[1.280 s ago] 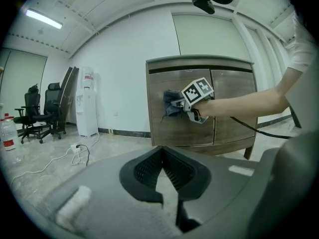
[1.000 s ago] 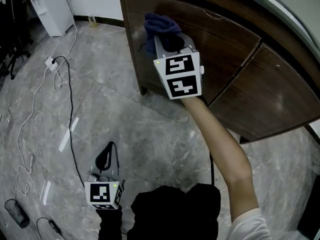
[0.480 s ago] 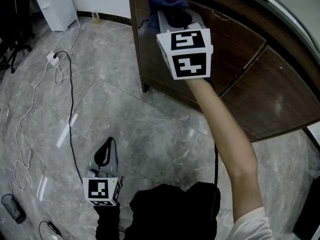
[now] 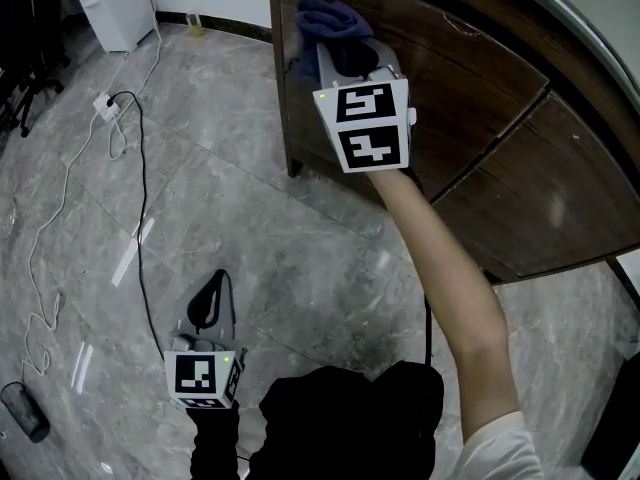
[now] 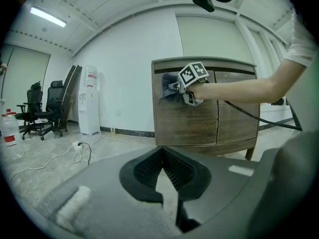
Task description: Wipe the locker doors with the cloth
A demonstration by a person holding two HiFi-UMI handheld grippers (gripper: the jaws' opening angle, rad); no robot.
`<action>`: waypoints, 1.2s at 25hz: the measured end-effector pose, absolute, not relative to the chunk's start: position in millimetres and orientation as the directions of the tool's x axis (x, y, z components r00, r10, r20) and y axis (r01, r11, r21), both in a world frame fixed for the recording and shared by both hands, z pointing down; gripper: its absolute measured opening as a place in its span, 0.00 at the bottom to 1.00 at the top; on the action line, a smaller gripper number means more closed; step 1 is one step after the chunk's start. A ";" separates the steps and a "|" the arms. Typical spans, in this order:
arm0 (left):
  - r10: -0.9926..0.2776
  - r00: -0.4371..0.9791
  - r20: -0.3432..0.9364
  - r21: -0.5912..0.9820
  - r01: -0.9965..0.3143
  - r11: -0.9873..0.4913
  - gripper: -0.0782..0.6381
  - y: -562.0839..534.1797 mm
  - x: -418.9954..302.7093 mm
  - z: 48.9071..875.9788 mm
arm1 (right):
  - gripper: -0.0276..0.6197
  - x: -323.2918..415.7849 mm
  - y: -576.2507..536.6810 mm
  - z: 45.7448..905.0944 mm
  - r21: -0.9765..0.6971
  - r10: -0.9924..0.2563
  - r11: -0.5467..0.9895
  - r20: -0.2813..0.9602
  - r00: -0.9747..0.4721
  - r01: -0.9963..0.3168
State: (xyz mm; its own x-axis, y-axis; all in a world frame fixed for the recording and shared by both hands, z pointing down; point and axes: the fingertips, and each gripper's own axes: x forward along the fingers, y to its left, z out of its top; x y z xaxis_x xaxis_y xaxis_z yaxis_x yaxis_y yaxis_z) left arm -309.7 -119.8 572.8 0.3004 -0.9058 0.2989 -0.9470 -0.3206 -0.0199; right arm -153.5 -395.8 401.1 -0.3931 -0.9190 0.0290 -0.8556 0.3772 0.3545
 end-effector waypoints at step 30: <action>-0.907 0.232 0.352 -0.022 -0.967 -0.255 0.11 -124.7 -338.6 594.1 | 0.15 -184.9 -406.0 669.7 0.265 -0.826 0.517 0.404 -0.393 -0.814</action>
